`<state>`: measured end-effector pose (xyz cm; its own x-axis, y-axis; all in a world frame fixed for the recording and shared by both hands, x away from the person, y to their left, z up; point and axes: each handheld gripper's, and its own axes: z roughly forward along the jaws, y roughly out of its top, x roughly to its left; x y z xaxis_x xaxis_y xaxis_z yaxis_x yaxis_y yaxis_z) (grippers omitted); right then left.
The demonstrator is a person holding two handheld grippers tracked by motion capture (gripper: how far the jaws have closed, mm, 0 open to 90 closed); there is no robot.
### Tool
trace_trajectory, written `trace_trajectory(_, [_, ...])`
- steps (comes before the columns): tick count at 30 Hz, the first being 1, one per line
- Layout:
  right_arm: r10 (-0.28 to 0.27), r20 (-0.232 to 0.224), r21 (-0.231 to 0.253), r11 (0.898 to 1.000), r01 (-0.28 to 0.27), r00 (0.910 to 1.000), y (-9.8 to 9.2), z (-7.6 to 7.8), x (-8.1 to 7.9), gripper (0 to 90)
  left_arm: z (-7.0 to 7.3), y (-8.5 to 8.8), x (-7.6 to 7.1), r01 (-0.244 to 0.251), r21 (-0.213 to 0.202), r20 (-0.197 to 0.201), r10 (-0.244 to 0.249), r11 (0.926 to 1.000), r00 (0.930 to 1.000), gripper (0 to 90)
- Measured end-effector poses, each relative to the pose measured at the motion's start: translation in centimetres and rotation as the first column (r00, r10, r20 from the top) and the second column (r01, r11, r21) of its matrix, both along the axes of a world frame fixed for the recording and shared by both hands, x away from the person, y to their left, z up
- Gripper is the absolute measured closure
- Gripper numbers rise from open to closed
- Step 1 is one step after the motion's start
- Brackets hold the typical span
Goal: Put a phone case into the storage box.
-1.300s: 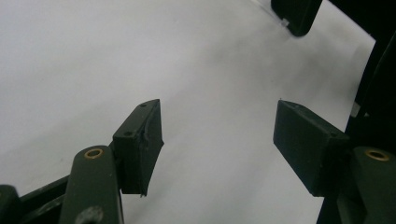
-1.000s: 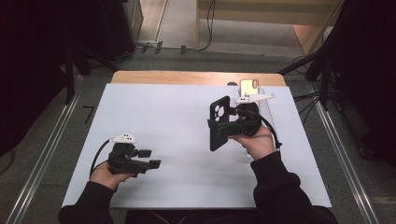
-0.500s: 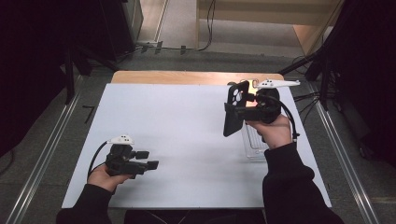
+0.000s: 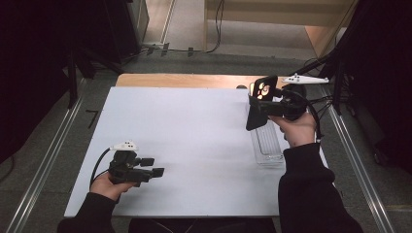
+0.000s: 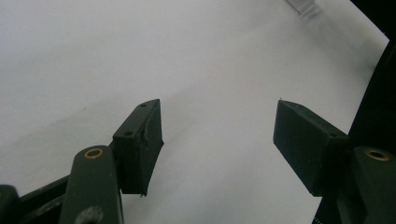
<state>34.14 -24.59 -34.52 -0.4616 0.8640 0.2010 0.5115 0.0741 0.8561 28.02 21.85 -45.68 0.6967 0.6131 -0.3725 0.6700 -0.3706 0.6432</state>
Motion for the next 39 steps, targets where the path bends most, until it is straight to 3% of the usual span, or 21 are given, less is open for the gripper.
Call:
trace_trajectory(5, [-0.098, 0.018, -0.026, 0.995, 0.098, 0.995, -0.9, -0.6, 0.2, 11.9, 0.0, -0.1, 0.1, 0.009, -0.001, 0.0, -0.009, 1.0, 1.0, 33.3])
trace_trajectory(17, [-0.212, 0.008, -0.058, 0.976, 0.212, 0.9773, -2.5, -2.7, 2.2, 11.9, 0.0, 0.1, 0.2, -0.001, -0.004, 0.0, 0.001, 1.0, 1.0, 33.3])
trace_trajectory(30, [-0.258, -0.053, -0.104, 0.962, 0.252, 0.9647, -2.3, -6.2, 5.7, 11.9, 0.0, 0.1, 0.2, -0.006, 0.001, 0.005, 0.006, 1.0, 1.0, 33.4])
trace_trajectory(33, [-0.278, -0.049, -0.139, 0.953, 0.269, 0.9594, -2.2, -6.9, 6.3, 11.9, -0.1, 0.3, 0.3, -0.015, -0.005, 0.004, 0.015, 0.9999, 0.9999, 33.4])
trace_trajectory(39, [-0.288, -0.091, -0.129, 0.953, 0.275, 0.9534, -2.3, -8.3, 7.5, 11.9, 0.0, 0.5, 0.4, -0.023, -0.002, 0.004, 0.023, 0.9997, 0.9997, 33.3])
